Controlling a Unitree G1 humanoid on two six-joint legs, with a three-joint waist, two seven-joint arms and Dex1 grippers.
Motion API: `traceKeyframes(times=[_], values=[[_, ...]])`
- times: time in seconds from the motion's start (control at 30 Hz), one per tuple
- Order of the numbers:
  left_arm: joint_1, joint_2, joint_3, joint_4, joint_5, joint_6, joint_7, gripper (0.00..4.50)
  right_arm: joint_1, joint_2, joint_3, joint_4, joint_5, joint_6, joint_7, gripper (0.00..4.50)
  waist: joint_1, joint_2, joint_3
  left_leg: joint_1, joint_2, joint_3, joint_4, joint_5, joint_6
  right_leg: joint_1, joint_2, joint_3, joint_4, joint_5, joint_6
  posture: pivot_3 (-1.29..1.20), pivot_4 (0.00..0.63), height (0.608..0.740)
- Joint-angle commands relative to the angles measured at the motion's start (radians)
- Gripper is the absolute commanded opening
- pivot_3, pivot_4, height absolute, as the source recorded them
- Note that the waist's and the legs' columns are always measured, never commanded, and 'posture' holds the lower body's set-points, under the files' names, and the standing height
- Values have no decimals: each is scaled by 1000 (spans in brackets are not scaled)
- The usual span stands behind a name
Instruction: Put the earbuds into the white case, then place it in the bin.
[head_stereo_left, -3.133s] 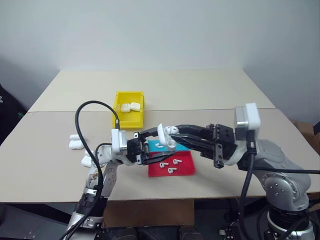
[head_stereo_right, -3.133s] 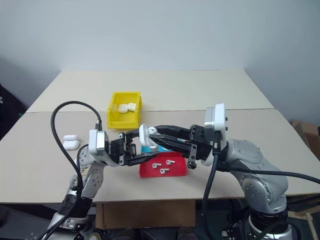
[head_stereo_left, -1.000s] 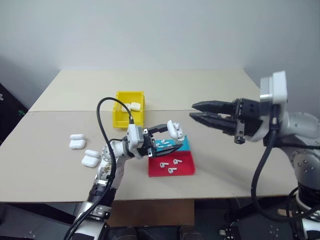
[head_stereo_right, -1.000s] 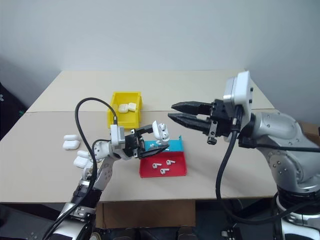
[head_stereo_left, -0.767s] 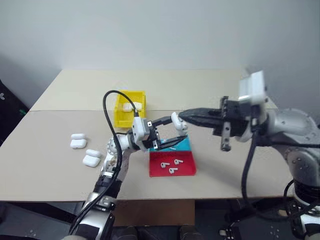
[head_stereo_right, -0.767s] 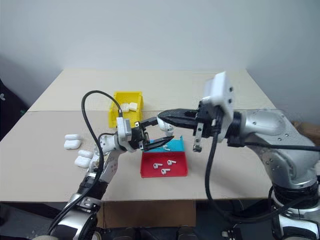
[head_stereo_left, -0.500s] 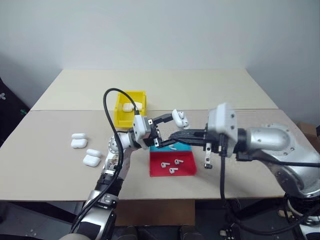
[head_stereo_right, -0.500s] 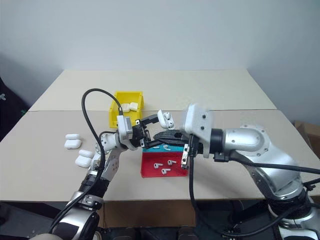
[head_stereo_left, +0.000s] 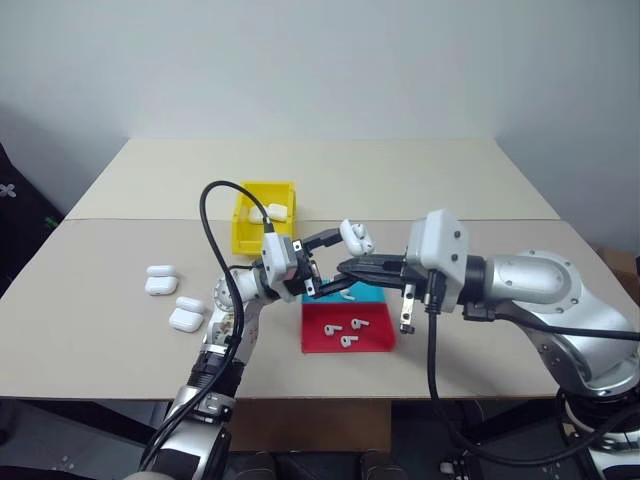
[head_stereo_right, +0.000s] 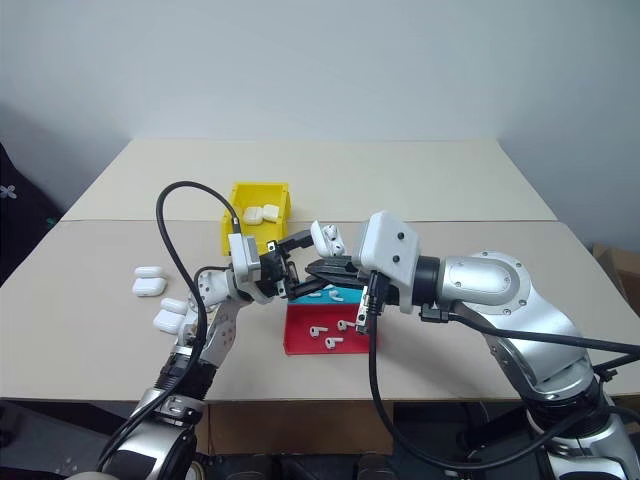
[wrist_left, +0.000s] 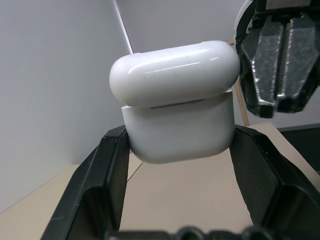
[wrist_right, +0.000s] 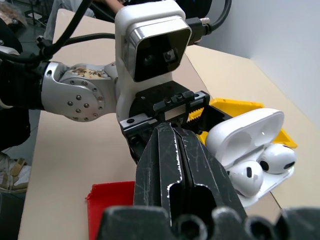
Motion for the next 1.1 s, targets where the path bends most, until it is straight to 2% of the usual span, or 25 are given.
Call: traceKeyframes(times=[0.03,1.1], values=[[4,3,0,-43,-12,-7,2,2743,-13,1,-48,-15,-3,-24,-8,18,0,0,0,0,0,0,0,0,0,0,0,0,0,0,0,0,150,740],[39,35,-7,-59,-18,-10,-2,2743,27,-31,-152,-30,55,28,-39,18,1,0,0,0,0,0,0,0,0,0,0,0,0,0,0,0,150,740]])
